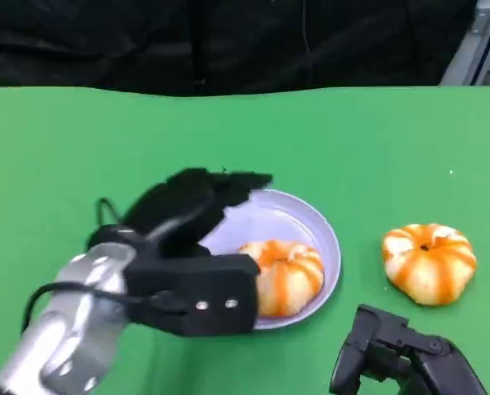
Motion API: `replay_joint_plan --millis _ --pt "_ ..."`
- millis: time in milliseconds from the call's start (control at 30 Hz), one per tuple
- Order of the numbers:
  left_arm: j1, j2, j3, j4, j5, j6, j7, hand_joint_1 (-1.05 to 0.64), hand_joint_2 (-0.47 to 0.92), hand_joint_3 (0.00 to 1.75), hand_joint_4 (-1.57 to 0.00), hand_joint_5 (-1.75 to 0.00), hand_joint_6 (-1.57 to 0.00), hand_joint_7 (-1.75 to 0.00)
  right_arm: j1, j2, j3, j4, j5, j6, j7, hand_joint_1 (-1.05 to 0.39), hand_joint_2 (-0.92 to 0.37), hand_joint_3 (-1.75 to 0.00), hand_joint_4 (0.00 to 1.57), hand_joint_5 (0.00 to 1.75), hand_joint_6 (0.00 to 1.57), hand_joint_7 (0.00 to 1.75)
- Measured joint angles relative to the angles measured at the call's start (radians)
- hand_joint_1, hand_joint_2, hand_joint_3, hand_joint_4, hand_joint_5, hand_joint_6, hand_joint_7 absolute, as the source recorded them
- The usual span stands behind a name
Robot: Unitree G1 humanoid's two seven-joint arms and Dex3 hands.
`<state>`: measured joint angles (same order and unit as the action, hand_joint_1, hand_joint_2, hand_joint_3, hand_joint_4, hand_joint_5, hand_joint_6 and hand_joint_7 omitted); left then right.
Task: Grasp the bread from the table and place it into the plate.
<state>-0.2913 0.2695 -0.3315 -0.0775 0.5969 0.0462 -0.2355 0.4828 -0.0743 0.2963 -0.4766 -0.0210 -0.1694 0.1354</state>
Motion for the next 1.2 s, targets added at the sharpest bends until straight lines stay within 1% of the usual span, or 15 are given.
replay_joint_plan --millis 100,233,367,433,467,500,533,567,600,700,733,867,933,1033,1200 --pt "0.097 0.001 0.069 -0.118 -0.054 0.022 -0.001 -0.45 0.92 0.27 -0.19 -0.92 -0.45 -0.29 -0.002 0.002 0.002 0.005 -0.005 0.0 -0.002 -0.03 -0.35 -1.37 0.66 1.73 0.67 1.53" --pt "0.23 -0.013 0.158 -0.246 -0.152 0.022 0.013 -0.26 0.92 0.2 -0.43 -1.05 -0.66 -0.39 0.001 0.005 0.01 0.007 -0.005 0.001 -0.005 -0.03 -0.35 -1.37 0.66 1.74 0.66 1.53" --pt "0.38 -0.072 0.258 -0.325 -0.307 -0.054 0.068 -0.19 0.92 0.18 -0.62 -1.17 -0.82 -0.5 0.002 0.005 0.013 0.01 -0.002 0.001 -0.004 -0.03 -0.36 -1.36 0.66 1.74 0.66 1.53" --pt "0.448 -0.094 0.293 -0.345 -0.374 -0.102 0.084 -0.18 0.92 0.19 -0.65 -1.18 -0.83 -0.52 0.004 0.005 0.012 0.011 0.001 0.001 -0.003 -0.03 -0.36 -1.36 0.66 1.74 0.66 1.53" --pt "0.475 -0.098 0.302 -0.349 -0.397 -0.119 0.088 -0.17 0.84 0.34 -0.69 -1.19 -0.82 -0.68 0.004 0.004 0.012 0.011 0.002 0.001 -0.002 -0.04 -0.36 -1.35 0.65 1.74 0.66 1.53" --pt "0.502 -0.105 0.314 -0.35 -0.432 -0.143 0.088 -0.16 0.72 0.56 -0.71 -1.2 -0.79 -0.78 0.003 0.004 0.012 0.011 0.004 0.001 0.001 -0.04 -0.36 -1.35 0.65 1.74 0.66 1.53" --pt "0.529 -0.115 0.322 -0.352 -0.467 -0.172 0.088 -0.16 0.63 0.73 -0.73 -1.21 -0.78 -0.84 0.004 0.002 0.011 0.011 0.007 0.001 0.001 -0.04 -0.37 -1.34 0.65 1.75 0.65 1.53" --pt "0.56 -0.126 0.328 -0.357 -0.506 -0.207 0.088 -0.16 0.51 0.99 -0.78 -1.24 -0.81 -0.92 0.005 0.001 0.01 0.011 0.01 0.001 0.001 -0.04 -0.37 -1.34 0.65 1.74 0.66 1.53" --pt "0.591 -0.135 0.332 -0.359 -0.534 -0.244 0.088 -0.15 0.47 1.09 -0.81 -1.26 -0.83 -0.96 0.005 0.0 0.008 0.011 0.011 0.001 0.002 -0.04 -0.37 -1.34 0.65 1.74 0.66 1.53" --pt "0.698 -0.176 0.337 -0.361 -0.59 -0.352 0.093 -0.11 0.46 1.18 -0.83 -1.38 -0.85 -1.07 0.006 -0.002 0.003 0.011 0.013 0.004 0.002 -0.05 -0.37 -1.34 0.64 1.73 0.66 1.53" --pt "0.726 -0.188 0.336 -0.361 -0.6 -0.367 0.093 -0.08 0.47 1.25 -0.83 -1.47 -0.84 -1.18 0.006 -0.002 0.001 0.011 0.013 0.005 0.002 -0.05 -0.37 -1.33 0.64 1.73 0.66 1.53" --pt "0.789 -0.234 0.333 -0.361 -0.642 -0.381 0.102 -0.02 0.42 1.42 -0.83 -1.69 -0.79 -1.5 0.001 -0.003 -0.005 0.012 0.013 0.006 0.003 -0.05 -0.37 -1.32 0.66 1.72 0.67 1.52" --pt "0.789 -0.244 0.332 -0.353 -0.643 -0.389 0.104 -0.03 0.41 1.42 -0.8 -1.73 -0.75 -1.58 -0.003 -0.004 -0.009 0.019 0.013 0.003 0.005 -0.05 -0.37 -1.32 0.67 1.72 0.67 1.52" --pt "0.779 -0.249 0.335 -0.315 -0.637 -0.405 0.109 -0.04 0.42 1.37 -0.78 -1.74 -0.72 -1.63 -0.012 -0.008 -0.015 0.031 0.012 -0.016 0.009 -0.07 -0.36 -1.32 0.69 1.71 0.68 1.51" --pt "0.753 -0.257 0.331 -0.25 -0.637 -0.426 0.109 -0.05 0.39 1.4 -0.83 -1.73 -0.77 -1.61 -0.019 -0.019 -0.045 0.045 0.014 -0.046 0.019 -0.09 -0.35 -1.31 0.71 1.7 0.69 1.49"
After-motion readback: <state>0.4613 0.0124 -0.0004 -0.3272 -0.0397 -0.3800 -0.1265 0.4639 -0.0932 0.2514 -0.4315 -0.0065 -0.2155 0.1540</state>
